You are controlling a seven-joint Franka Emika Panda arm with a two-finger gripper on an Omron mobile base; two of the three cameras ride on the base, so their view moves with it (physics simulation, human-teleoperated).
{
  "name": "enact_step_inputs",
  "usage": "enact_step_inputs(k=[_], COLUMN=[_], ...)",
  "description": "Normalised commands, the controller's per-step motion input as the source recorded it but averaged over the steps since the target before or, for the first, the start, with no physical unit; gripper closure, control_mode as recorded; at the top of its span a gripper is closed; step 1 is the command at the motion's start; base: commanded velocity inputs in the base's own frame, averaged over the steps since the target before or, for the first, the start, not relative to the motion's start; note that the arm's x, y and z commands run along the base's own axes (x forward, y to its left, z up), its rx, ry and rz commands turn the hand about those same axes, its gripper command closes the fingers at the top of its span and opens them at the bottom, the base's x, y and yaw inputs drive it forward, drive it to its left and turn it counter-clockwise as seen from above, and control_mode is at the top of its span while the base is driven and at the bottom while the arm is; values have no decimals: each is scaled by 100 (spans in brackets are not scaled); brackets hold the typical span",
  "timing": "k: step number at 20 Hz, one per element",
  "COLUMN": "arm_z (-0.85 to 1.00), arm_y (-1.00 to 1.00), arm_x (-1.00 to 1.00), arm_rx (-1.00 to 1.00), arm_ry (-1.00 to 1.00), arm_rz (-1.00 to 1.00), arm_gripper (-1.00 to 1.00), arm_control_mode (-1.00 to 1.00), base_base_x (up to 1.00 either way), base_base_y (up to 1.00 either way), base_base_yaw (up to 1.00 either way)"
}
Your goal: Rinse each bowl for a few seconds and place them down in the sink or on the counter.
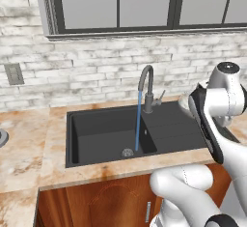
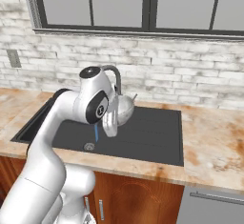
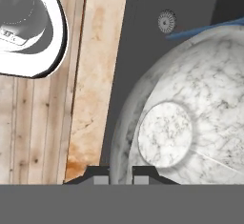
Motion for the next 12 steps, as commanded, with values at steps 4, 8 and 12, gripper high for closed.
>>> enact_step_inputs(k=[4,8,12], arm_z=[0,0,0], arm_y=[32,31,30], arm_x=[-4,-6,-4], arm_rx=[2,2,2], arm_ry=[0,0,0], arm_rz=[11,11,11], arm_gripper=[100,100,100], arm_control_mode=[-100,-100,-100], base_base_x=[0,0,0], base_base_y=[0,0,0], base_base_yaw=[0,0,0])
